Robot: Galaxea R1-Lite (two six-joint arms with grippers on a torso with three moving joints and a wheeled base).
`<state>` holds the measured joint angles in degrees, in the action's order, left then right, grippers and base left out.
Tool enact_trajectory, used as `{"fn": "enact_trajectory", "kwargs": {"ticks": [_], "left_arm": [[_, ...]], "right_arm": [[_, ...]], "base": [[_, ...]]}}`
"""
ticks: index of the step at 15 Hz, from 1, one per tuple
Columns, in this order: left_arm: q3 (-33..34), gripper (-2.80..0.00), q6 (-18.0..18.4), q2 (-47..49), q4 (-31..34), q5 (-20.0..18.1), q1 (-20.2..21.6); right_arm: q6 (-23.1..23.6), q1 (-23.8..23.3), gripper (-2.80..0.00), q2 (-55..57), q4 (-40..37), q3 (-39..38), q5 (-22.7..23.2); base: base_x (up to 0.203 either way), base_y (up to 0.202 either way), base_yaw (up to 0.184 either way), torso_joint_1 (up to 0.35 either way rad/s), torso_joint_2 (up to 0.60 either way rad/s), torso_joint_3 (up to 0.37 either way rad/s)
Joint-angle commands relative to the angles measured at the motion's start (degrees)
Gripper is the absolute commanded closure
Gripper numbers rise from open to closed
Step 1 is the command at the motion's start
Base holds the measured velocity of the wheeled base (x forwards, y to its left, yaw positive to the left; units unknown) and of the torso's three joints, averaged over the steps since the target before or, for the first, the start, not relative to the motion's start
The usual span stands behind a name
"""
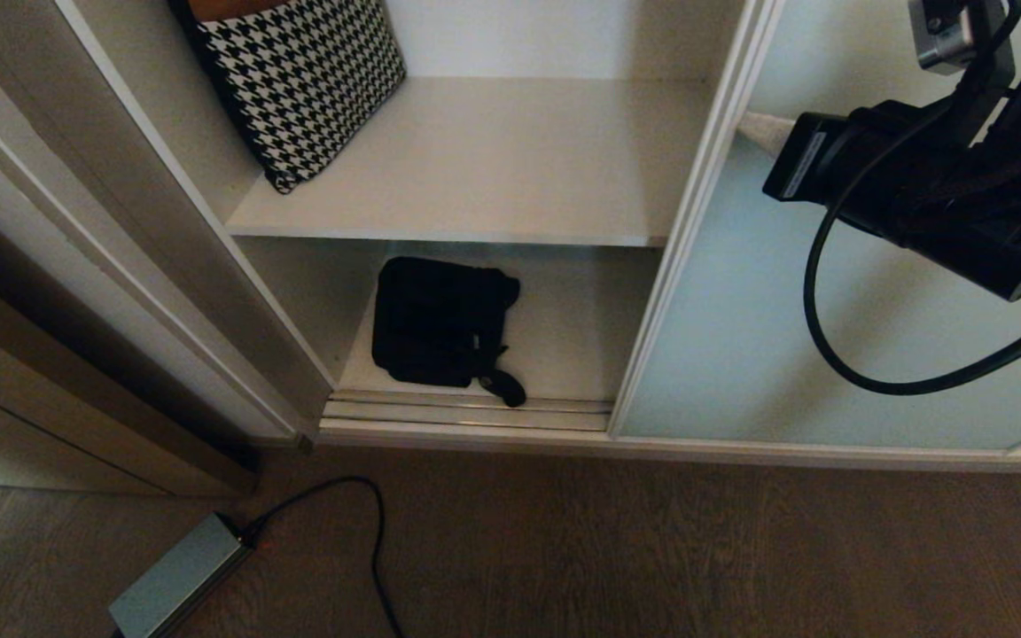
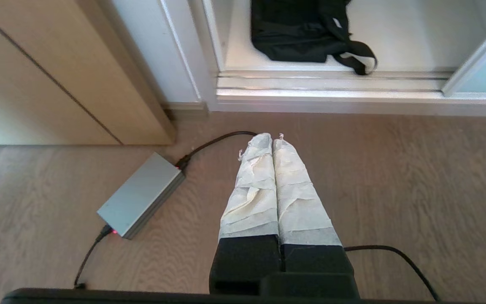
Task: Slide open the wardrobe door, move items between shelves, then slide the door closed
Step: Close the door
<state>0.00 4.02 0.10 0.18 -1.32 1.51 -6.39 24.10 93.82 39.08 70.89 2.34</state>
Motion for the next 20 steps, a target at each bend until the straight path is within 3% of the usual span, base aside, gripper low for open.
{"fn": "enact_trajectory", "kwargs": {"ticks": [1,4,11,15,20], "left_arm": [[0.0,0.0,0.0,0.1,0.0,0.0,-0.1],[0.0,0.0,0.0,0.1,0.0,0.0,-0.1],[0.0,0.0,0.0,0.1,0.0,0.0,-0.1],[0.0,0.0,0.0,0.1,0.0,0.0,-0.1],[0.0,0.0,0.0,0.1,0.0,0.0,0.0]], "right_arm": [[-0.1,0.7,0.0,1.5,0.1,0.2,0.2],[-0.2,1.8,0.0,3.9,0.1,2.3,0.1],[0.3,10.0,0.0,11.5,-2.8,11.4,-0.2],[0.0,13.0,0.0,7.3,-2.9,6.6,0.1],[0.0,13.4,0.0,-7.9,-3.0,-4.7,0.3]], "base": [[0.0,0.0,0.0,0.0,0.0,0.0],[0.0,0.0,0.0,0.0,0.0,0.0],[0.0,0.0,0.0,0.0,0.0,0.0],[0.0,0.0,0.0,0.0,0.0,0.0],[0.0,0.0,0.0,0.0,0.0,0.0]]}}
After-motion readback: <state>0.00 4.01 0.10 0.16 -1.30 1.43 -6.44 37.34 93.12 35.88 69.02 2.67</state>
